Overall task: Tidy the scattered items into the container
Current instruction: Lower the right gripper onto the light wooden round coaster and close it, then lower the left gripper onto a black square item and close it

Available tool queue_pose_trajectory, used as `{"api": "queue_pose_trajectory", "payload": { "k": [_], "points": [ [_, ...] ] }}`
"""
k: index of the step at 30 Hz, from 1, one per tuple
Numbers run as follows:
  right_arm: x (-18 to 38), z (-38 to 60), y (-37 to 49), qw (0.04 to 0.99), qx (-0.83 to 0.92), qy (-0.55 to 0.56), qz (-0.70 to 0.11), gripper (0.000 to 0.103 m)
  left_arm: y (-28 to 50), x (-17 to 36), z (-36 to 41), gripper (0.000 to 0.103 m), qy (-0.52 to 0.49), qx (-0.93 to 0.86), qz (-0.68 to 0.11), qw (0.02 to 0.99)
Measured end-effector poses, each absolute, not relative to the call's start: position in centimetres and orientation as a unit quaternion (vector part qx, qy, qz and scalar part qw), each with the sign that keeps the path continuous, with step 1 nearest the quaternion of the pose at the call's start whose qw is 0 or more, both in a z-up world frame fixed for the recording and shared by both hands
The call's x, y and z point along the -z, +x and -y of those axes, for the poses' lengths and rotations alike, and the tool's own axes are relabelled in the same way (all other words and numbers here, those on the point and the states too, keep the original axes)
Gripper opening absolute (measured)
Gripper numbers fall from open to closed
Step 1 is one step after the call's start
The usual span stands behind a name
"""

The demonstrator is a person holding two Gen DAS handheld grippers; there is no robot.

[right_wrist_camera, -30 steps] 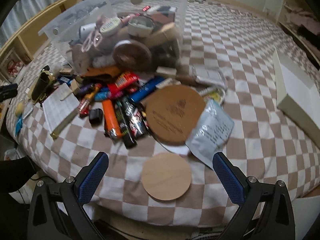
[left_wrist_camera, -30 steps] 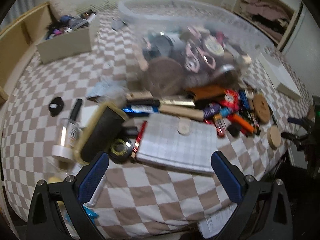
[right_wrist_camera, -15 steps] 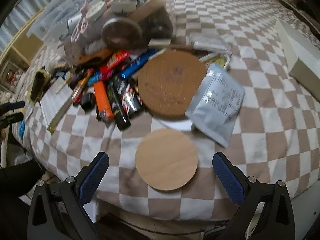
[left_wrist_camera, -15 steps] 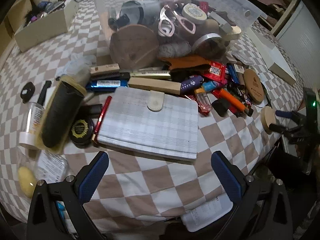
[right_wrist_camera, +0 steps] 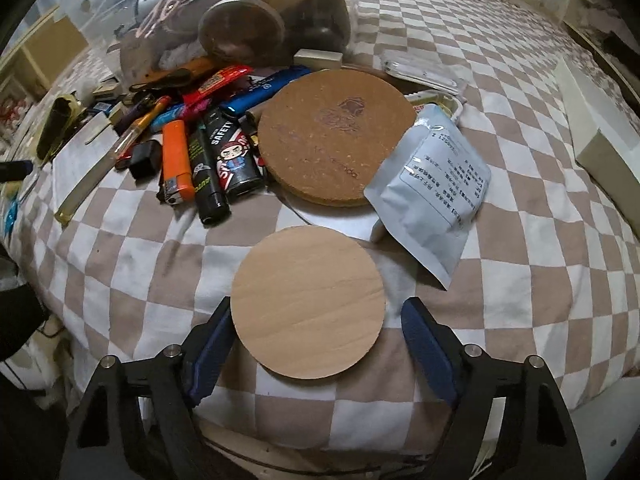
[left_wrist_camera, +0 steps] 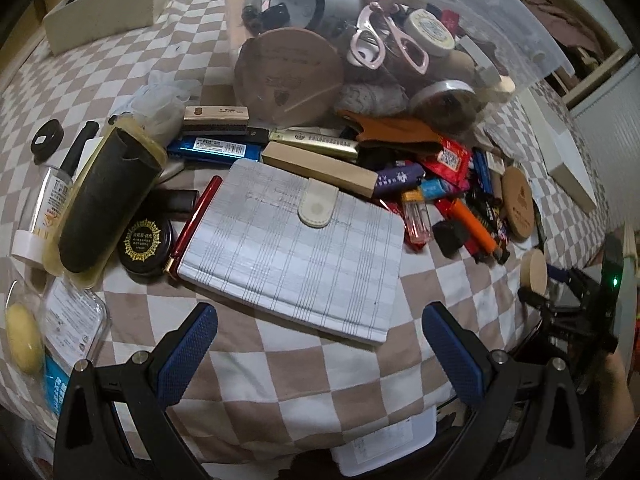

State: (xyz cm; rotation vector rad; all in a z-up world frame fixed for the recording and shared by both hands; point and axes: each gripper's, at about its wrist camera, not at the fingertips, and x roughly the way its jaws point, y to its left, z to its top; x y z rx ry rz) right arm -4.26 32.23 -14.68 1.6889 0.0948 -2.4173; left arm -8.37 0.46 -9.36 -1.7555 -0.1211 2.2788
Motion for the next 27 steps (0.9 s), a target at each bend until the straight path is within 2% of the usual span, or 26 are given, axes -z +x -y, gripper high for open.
{"api": "queue_pose_trajectory", "payload": {
  "k": [4, 10, 17, 19, 22, 27],
  "points": [
    [14.4, -32.3, -4.2, 0.106, 0.817, 0.566, -0.024, 0.069, -9.1, 9.2, -1.4, 0.103, -0.602, -0.786, 0.045, 0.133],
    [14.2, -32.7, -4.2, 0.118, 0.819, 0.562, -0.003, 0.069, -10.0, 9.2, -4.8, 0.103, -0.606, -0.779, 0.047, 0.155],
    [14.7, -34.1, -4.4, 0.18, 0.781, 0.581, 0.143, 0.069, -10.6, 9.8, -10.0, 0.1, -0.616, -0.763, 0.039, 0.192],
    [14.8, -34.1, -4.4, 0.186, 0.774, 0.584, 0.159, 0.069, -10.7, 10.0, -11.4, 0.092, -0.619, -0.758, 0.036, 0.202],
    [15.1, -34.0, -4.3, 0.191, 0.768, 0.588, 0.169, 0.069, -10.8, 10.4, -13.6, 0.089, -0.62, -0.754, 0.016, 0.215],
    [15.1, -33.8, -4.0, 0.196, 0.767, 0.587, 0.171, 0.069, -10.8, 10.9, -16.9, 0.074, -0.615, -0.75, -0.041, 0.24]
  ]
}}
